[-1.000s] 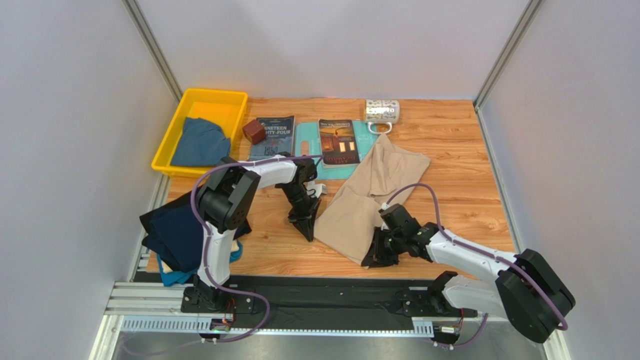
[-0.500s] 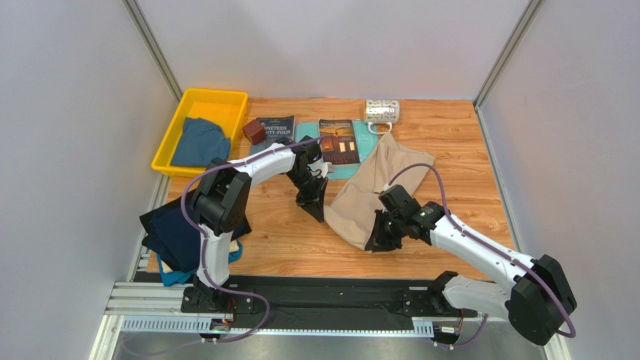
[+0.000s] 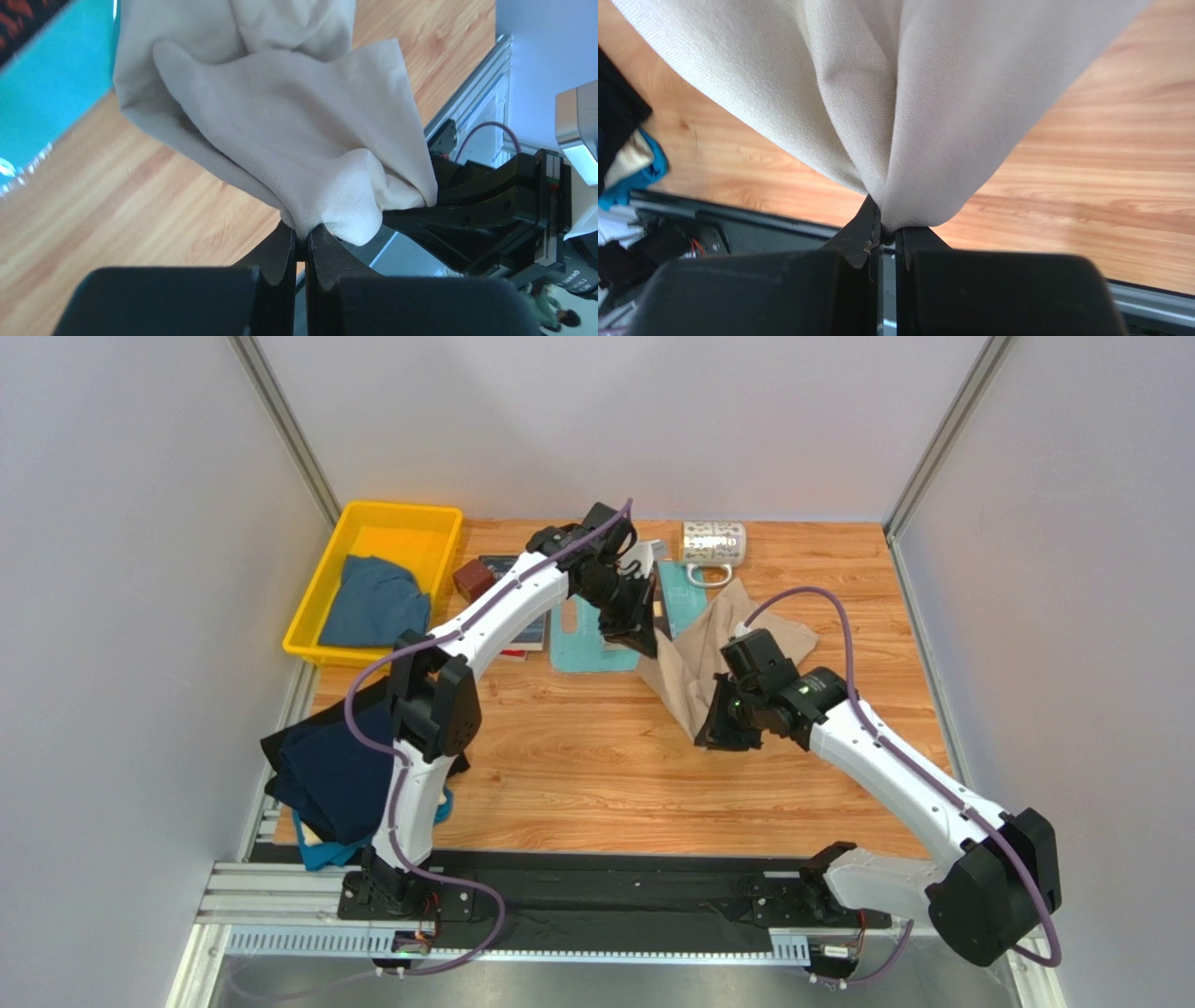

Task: Fold and stack the t-shirts
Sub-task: Fold the tshirt

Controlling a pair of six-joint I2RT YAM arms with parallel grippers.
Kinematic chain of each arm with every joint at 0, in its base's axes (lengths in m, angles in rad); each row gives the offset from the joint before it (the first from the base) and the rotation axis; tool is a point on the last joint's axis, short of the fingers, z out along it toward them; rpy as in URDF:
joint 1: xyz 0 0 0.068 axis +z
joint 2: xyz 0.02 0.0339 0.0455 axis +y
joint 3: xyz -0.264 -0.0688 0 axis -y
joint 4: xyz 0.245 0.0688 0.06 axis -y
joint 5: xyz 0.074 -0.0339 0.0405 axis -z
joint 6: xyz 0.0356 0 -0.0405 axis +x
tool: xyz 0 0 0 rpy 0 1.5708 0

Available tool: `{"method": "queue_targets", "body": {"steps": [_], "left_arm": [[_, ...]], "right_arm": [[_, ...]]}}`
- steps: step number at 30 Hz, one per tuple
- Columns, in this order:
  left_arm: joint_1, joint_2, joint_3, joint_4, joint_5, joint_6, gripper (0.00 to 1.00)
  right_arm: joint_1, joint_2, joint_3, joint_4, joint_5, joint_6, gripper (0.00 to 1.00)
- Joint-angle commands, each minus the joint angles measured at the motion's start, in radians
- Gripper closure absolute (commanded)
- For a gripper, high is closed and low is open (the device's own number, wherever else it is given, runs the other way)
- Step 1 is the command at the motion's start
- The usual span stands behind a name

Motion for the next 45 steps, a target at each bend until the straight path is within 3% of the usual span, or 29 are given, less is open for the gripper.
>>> {"method": "queue_targets", "body": {"steps": [1, 7, 17, 23, 32, 45], "left_arm": [[0.006, 0.111, 0.214, 0.025, -0.051, -0.020, 1.00], [0.002, 0.161, 0.238, 0.152, 0.004, -0.057, 1.00], [-0.023, 0.237, 0.284, 0.437, 0.050, -0.105, 1.00], [-0.034, 0.364, 0.379, 0.561, 0.085, -0.129, 1.00], [-0.035, 0.445, 0.387, 0.627, 0.050, -0.158, 1.00], [-0.037, 0.504, 0.413, 0.617, -0.028, -0.166, 0.99]], "right_arm": [[-0.118, 0.009, 0.085, -0.032, 0.052, -0.111, 1.00], [-0.253, 0.068, 0.175, -0.023, 0.065, -0.220, 1.00], [-0.353, 0.171, 0.203, 0.067, 0.065, -0.294, 1.00], [-0.437, 0.214, 0.200, 0.141, 0.167, -0.332, 1.00], [-0.490, 0.320, 0.208, 0.236, 0.245, -0.343, 1.00], [-0.506, 0.541, 0.349, 0.313, 0.279, -0.301, 1.00]]}}
